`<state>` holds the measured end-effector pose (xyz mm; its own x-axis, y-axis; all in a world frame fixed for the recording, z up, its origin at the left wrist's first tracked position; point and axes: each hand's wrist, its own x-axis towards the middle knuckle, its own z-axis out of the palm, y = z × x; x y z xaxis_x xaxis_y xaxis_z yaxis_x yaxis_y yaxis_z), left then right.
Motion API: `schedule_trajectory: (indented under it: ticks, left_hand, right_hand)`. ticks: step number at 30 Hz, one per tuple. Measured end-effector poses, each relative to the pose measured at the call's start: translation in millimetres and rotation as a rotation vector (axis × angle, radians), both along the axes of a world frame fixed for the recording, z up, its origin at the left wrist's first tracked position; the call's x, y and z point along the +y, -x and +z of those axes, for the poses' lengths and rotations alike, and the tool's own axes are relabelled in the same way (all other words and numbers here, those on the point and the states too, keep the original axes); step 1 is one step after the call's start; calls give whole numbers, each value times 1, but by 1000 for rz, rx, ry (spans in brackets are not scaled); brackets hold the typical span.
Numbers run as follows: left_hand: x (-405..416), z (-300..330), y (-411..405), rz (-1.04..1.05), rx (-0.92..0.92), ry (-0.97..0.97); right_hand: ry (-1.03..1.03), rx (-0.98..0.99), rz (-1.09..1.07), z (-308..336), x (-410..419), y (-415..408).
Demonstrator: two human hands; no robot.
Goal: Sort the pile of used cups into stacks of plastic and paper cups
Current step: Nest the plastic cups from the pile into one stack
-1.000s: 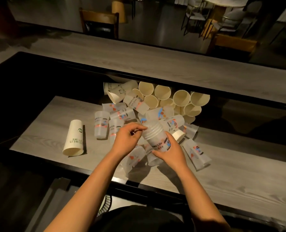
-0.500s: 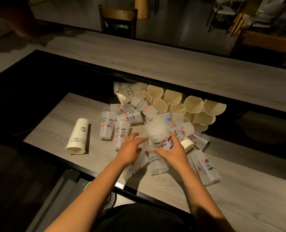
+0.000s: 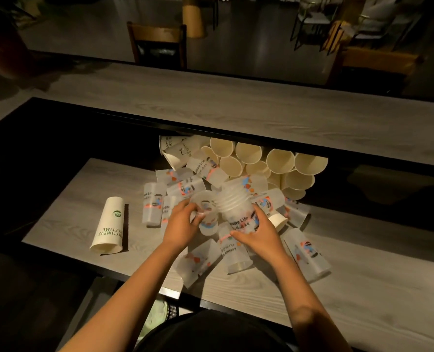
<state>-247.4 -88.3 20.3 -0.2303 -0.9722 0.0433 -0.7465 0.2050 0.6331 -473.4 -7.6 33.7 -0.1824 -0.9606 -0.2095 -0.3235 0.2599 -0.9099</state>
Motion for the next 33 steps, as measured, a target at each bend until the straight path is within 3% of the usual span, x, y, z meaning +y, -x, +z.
schedule_trajectory:
  ticks: [3, 8, 14, 18, 27, 33]
  left_hand:
    - [3, 1, -12, 262, 118, -35]
    - [5, 6, -35, 712, 691, -268]
    - [16, 19, -45, 728, 874, -283]
    - [26, 26, -42, 609, 822, -226]
    - [46, 32, -32, 279, 424, -90]
    - [65, 23, -26, -8, 383, -154]
  right_hand:
    - [-3, 14, 11, 0, 0, -4]
    - [-2, 48, 45, -1, 3, -12]
    - [2, 124, 65, -7, 10, -14]
    - [18, 199, 106, -4, 13, -17]
    - [28, 267, 187, -5, 23, -29]
    - [51, 250, 199, -6, 20, -39]
